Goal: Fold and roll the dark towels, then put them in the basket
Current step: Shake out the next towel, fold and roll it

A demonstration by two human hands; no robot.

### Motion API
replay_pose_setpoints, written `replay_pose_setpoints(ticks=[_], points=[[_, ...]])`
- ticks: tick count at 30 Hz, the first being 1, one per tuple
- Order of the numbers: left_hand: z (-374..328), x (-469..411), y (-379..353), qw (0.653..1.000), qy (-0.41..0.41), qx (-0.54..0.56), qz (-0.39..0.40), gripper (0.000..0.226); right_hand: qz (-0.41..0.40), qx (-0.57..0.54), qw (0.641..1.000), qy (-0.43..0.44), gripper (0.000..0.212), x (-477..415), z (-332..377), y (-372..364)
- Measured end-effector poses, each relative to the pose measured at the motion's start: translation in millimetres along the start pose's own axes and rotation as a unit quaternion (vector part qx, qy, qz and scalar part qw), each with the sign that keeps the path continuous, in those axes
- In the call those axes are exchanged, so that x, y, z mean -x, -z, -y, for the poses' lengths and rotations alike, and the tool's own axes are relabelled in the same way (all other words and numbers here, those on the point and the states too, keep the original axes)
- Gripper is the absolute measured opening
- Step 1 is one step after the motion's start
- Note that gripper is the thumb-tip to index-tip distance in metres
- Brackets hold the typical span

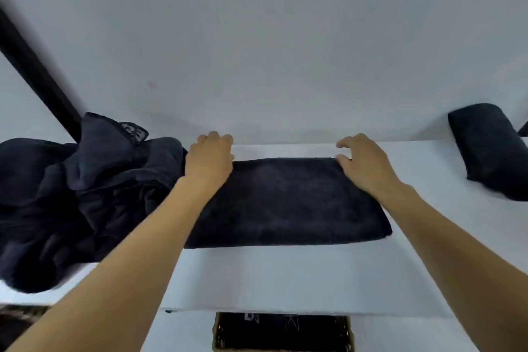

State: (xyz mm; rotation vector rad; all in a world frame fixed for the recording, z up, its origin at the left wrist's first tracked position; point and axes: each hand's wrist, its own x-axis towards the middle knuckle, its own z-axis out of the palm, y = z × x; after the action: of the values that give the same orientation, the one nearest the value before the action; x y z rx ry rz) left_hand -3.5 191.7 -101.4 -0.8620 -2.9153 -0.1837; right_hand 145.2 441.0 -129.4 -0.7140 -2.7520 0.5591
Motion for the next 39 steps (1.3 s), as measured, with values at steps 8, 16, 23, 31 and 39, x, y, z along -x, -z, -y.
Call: replay_pose_setpoints(ticks=[8, 16, 23, 31, 39], points=[[1, 53, -36, 0.991, -0.014, 0.042, 0.128, 0.077, 0.128, 0.103, 0.980, 0.112, 0.058, 8, 23, -35], [15, 102, -29, 0.959, -0.271, 0.000, 0.089, 0.078, 0.124, -0.002, 0.991, 0.047, 0.027, 4, 10, 1], [-20, 48, -28, 0.996, -0.049, 0.063, 0.037, 0.052, 0.270, -0.060, 0.952, -0.131, 0.036, 86, 10, 42], [-63, 121, -38, 0.972, -0.192, 0.087, 0.100, 0.083, 0.106, -0.035, 0.978, -0.177, 0.043, 141, 28, 27], [-19, 161, -19, 0.930, -0.336, 0.056, 0.135, 0.097, 0.070, -0.082, 0.975, -0.192, 0.025, 151, 38, 28]])
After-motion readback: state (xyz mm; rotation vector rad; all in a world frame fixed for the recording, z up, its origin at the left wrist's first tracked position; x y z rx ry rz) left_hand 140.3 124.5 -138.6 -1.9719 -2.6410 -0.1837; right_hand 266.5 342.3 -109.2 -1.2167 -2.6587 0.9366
